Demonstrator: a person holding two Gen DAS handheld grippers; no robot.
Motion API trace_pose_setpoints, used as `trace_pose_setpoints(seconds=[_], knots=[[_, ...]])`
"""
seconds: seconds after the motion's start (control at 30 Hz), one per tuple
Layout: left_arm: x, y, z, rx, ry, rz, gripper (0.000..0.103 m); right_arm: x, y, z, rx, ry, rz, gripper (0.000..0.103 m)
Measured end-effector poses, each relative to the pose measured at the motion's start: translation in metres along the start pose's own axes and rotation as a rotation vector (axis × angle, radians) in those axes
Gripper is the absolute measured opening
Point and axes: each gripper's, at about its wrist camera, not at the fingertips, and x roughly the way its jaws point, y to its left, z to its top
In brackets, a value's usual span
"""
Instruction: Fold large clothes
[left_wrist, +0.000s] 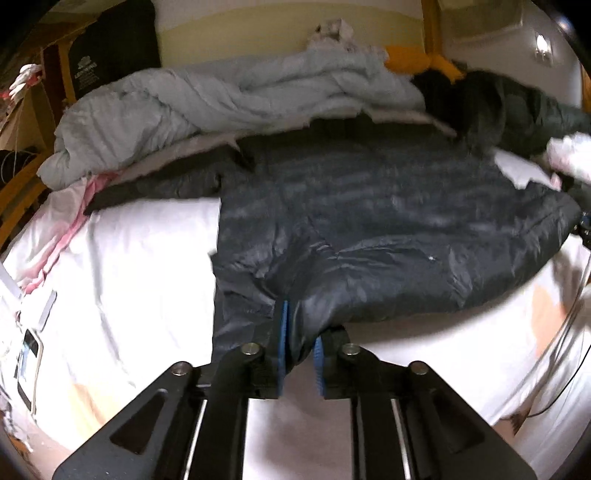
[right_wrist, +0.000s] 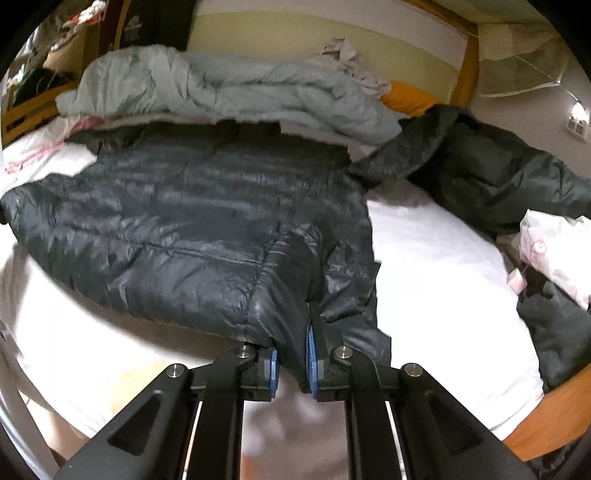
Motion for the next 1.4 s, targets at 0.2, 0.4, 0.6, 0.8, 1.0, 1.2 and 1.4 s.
trace_pose_setpoints(seconds=[0.2,0.4,0.6,0.8,1.0,1.2,1.4], knots=[[0.026,0.015,0.060,-0.018,-0.064,0.027,0.031,0.020,-0.017,0.059,0.058,-0.080,-0.023,0.034],[0.090,0.031,0.097,-0.060,-0.025,0.056,0.041,0.083,-0.036,0.106,0.109,-0.083,-0.054,0.061],[0.144,0.045,0.097,-0.077,-0.034,0.056,0.053,0.151,-0.050,0.095,0.159,0.044,-0.018,0.061],[0.146,0.054,0.091,-0.104,-0.072,0.078,0.086,0.164,-0.065,0.077,0.237,0.067,0.038,0.068],[0.127,0.065,0.082,-0.203,-0.068,0.020,0.102,0.136,-0.088,0.065,0.340,-0.046,0.012,0.090],[0.151,0.080,0.070,-0.331,0.038,-0.102,0.102,0.161,-0.112,0.043,0.498,0.075,0.200,0.093],[0.173,0.078,0.061,-0.368,0.097,-0.219,0.056,0.182,-0.103,0.038,0.493,0.119,0.376,0.052]])
